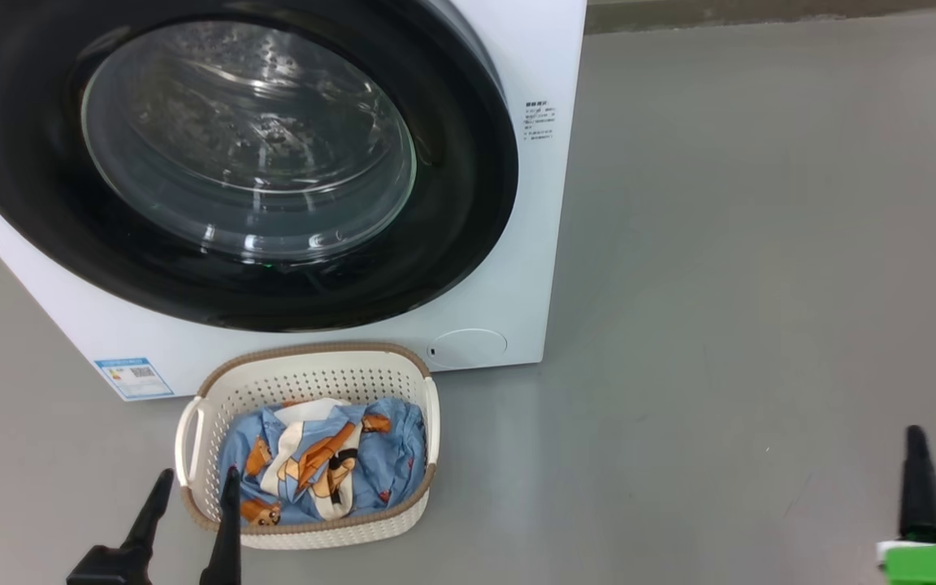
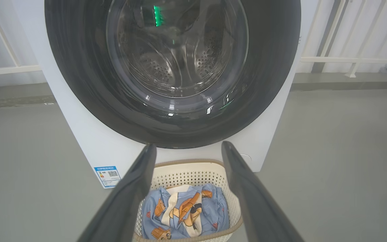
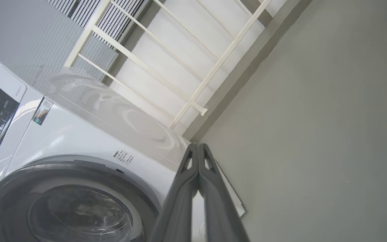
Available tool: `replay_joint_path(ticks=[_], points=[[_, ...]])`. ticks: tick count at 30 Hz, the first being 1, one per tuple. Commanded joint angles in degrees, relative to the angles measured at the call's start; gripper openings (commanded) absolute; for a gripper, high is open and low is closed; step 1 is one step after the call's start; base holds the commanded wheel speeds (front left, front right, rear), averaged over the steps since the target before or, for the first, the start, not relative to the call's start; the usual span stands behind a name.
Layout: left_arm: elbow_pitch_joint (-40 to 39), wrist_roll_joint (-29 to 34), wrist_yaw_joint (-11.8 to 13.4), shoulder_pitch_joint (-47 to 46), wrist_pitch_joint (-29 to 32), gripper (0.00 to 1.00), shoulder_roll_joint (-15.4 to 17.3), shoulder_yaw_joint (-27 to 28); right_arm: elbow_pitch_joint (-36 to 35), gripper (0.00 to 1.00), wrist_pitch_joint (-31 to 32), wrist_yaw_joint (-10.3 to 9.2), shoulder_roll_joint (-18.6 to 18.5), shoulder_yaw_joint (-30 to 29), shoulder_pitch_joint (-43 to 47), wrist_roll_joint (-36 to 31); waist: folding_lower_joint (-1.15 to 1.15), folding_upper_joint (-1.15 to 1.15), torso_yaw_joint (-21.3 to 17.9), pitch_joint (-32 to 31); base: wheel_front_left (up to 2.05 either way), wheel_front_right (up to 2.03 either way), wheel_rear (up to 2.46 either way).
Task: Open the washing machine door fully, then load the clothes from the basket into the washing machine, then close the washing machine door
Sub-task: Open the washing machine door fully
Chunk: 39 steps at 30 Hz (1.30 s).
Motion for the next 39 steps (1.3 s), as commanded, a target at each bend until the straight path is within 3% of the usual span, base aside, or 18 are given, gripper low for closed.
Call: replay_joint_path(ticks=[1, 11, 14, 19, 30, 39], points=[[-1.8, 0.9, 0.3, -1.5, -0.5, 1.00, 0.8, 2.2, -0.9, 0.00, -0.7, 0.09, -1.9, 0.6, -2.6, 3.7, 0.00, 0.00, 0.1, 0.6, 0.00, 0.00, 0.00], [-2.7, 2.4, -0.3, -4.0, -0.5, 1.00, 0.8, 2.4, 0.7, 0.00, -0.3, 0.09, -7.4, -3.0, -6.1, 25.5, 0.00, 0.00, 1.8, 4.2, 0.00, 0.00, 0.00], [-3.0, 2.7, -0.4, -4.6, -0.5, 1.00, 0.8, 2.0, 1.2, 0.00, 3.6, 0.09, -9.3, -3.7, -8.6, 33.0, 0.00, 0.00, 2.1, 5.6, 0.00, 0.00, 0.00], [-3.4, 3.0, -0.5, -5.5, -0.5, 1.00, 0.8, 1.1, 3.7, 0.00, 10.7, 0.09, -11.6, -7.4, -13.8, 40.1, 0.00, 0.00, 3.3, 7.9, 0.00, 0.00, 0.00], [-5.1, 2.0, 0.2, -7.5, -0.5, 1.00, 0.8, -1.9, 10.6, 0.00, 21.4, 0.09, -13.8, -12.4, -23.2, 40.0, 0.00, 0.00, 7.7, 12.6, 0.00, 0.00, 0.00], [-8.1, 1.9, 1.5, -8.5, -0.5, 1.00, 0.8, -2.8, 8.4, 0.00, 30.6, 0.09, -13.6, -11.9, -32.8, 39.6, 0.00, 0.00, 8.4, 19.0, 0.00, 0.00, 0.00]])
